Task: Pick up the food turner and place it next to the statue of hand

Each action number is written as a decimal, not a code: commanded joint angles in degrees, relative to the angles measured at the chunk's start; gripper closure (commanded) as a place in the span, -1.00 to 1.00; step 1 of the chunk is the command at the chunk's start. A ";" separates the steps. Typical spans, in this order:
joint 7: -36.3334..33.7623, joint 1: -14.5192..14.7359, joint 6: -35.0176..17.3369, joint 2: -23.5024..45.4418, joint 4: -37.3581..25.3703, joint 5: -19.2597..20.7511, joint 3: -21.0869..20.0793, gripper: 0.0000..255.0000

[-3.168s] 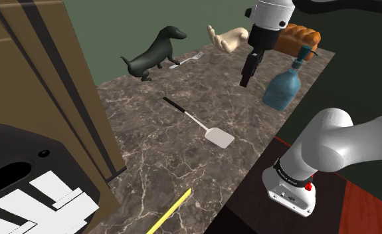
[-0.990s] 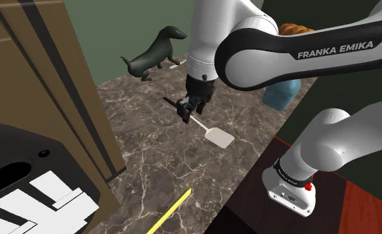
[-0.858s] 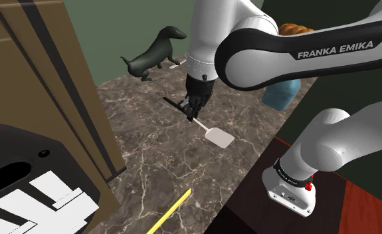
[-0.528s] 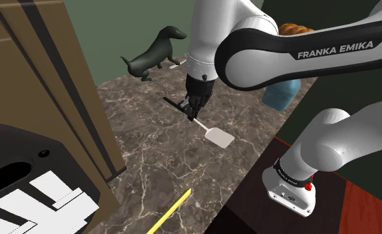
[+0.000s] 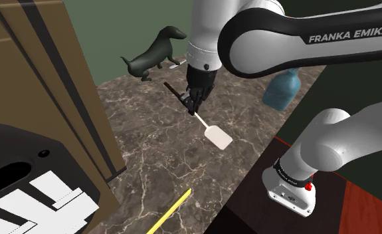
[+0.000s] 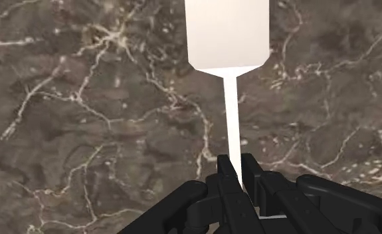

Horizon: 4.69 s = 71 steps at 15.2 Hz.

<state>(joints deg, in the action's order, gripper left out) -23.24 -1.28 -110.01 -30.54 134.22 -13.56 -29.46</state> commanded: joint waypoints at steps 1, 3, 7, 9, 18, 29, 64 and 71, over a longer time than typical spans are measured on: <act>-0.03 -0.09 1.63 -0.13 -1.48 0.20 0.31 1.00; -0.04 -0.17 3.18 -0.24 -2.91 0.39 0.62 1.00; -0.09 -0.37 6.23 -0.30 -5.89 0.79 1.19 1.00; -0.13 -0.47 7.74 -0.24 -7.45 0.99 1.44 1.00; -0.44 -1.04 14.42 0.65 -14.97 1.95 2.37 1.00; -1.15 -1.85 22.53 3.17 -25.49 3.21 2.94 1.00; 43.08 -10.13 26.01 -1.73 -22.13 18.59 41.26 1.00; 53.29 -11.59 25.14 5.16 -28.76 20.31 49.89 1.00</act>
<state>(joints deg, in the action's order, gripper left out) 28.53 -12.72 -84.34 -26.65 106.28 6.67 19.17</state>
